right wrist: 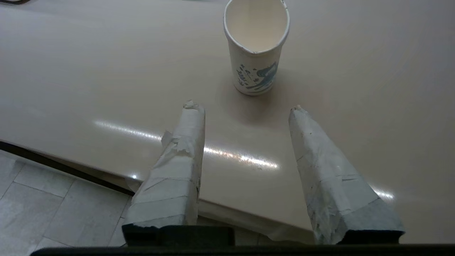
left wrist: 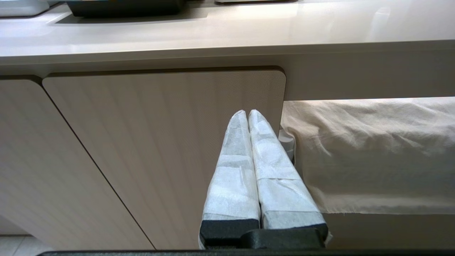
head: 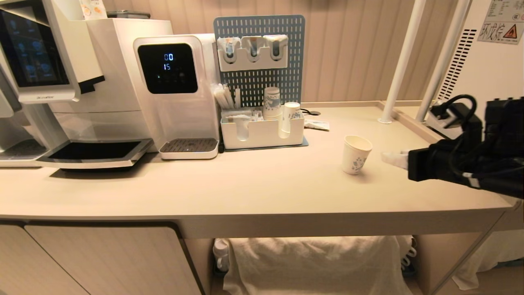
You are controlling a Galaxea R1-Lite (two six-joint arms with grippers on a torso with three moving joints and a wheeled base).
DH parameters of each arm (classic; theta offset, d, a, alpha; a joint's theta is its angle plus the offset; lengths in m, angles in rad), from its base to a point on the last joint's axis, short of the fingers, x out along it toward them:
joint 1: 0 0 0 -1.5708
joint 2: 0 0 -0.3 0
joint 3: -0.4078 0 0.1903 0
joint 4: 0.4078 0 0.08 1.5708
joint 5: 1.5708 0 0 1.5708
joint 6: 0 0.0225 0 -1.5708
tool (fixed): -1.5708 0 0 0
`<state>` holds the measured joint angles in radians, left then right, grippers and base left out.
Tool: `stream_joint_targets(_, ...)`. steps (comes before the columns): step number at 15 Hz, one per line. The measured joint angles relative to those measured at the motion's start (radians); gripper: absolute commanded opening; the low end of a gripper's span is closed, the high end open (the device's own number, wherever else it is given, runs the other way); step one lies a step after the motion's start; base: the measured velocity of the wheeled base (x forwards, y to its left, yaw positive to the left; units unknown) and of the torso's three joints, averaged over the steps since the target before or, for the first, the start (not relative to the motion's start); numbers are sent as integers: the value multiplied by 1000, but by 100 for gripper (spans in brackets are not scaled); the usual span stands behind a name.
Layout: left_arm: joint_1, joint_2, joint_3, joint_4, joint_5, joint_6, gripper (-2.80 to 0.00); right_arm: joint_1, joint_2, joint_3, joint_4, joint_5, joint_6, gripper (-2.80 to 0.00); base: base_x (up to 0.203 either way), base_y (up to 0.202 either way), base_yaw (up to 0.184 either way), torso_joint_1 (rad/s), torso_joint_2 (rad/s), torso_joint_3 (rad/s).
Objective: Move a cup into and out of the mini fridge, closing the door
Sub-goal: Place the paper cup on the table, then close the freezer door
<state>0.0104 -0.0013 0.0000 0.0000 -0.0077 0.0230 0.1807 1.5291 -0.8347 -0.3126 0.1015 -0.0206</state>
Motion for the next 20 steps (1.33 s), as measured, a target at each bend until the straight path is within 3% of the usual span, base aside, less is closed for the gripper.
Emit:
stream_joint_targets(6,0,0,0,0,0,0,-280,-52,-398,19,486,-126,6,-280,0,0,0,0,0,0)
stream_joint_targets(11,0,0,0,0,0,0,-280,-96,-863,313,655,-133,2,-280,0,0,0,0,0,0)
stream_joint_targets(17,0,0,0,0,0,0,-280,-159,-1402,602,679,-146,-76,-280,0,0,0,0,0,0)
stream_joint_targets(20,0,0,0,0,0,-1,-280,-170,-1494,729,477,-156,-81,-280,0,0,0,0,0,0)
